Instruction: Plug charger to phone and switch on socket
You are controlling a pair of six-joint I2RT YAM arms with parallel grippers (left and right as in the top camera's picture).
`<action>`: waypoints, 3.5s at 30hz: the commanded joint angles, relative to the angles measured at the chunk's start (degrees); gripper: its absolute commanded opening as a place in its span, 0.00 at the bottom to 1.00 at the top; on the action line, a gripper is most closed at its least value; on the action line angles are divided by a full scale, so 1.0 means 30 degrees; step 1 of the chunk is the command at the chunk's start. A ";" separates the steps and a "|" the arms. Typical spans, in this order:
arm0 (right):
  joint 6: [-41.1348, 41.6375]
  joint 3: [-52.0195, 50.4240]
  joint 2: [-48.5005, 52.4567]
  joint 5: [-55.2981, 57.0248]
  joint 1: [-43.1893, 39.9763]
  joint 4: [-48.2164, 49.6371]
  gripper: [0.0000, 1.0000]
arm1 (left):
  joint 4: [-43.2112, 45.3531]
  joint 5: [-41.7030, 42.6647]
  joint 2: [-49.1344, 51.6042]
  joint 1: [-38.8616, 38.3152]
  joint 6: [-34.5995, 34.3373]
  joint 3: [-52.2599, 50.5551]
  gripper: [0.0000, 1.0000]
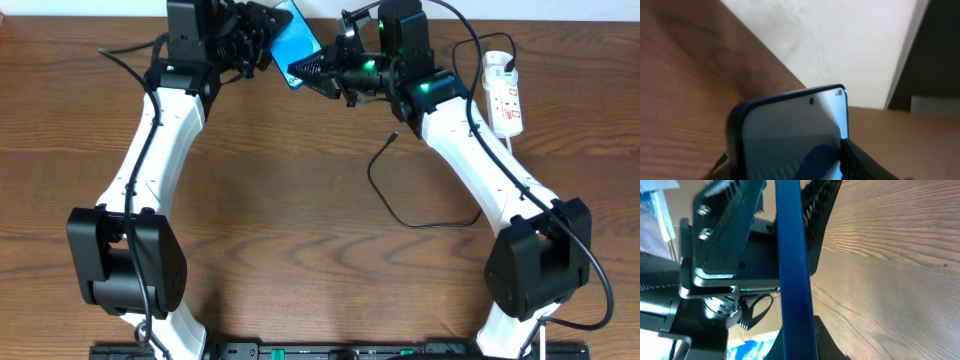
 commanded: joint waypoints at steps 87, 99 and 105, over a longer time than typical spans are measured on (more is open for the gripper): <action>-0.0954 -0.0313 0.0299 -0.1668 0.1916 0.0153 0.01 | 1.3333 0.6470 -0.0109 0.1129 -0.7541 -0.4816 0.07; -0.1668 -0.0313 0.0299 -0.1668 0.1872 0.0146 0.23 | 1.3340 0.4969 -0.0109 0.1129 -0.7934 -0.4816 0.08; -0.3461 -0.0313 0.0299 -0.1588 0.1421 0.0138 0.47 | 1.3333 0.4954 -0.0109 0.1180 -0.7927 -0.4816 0.07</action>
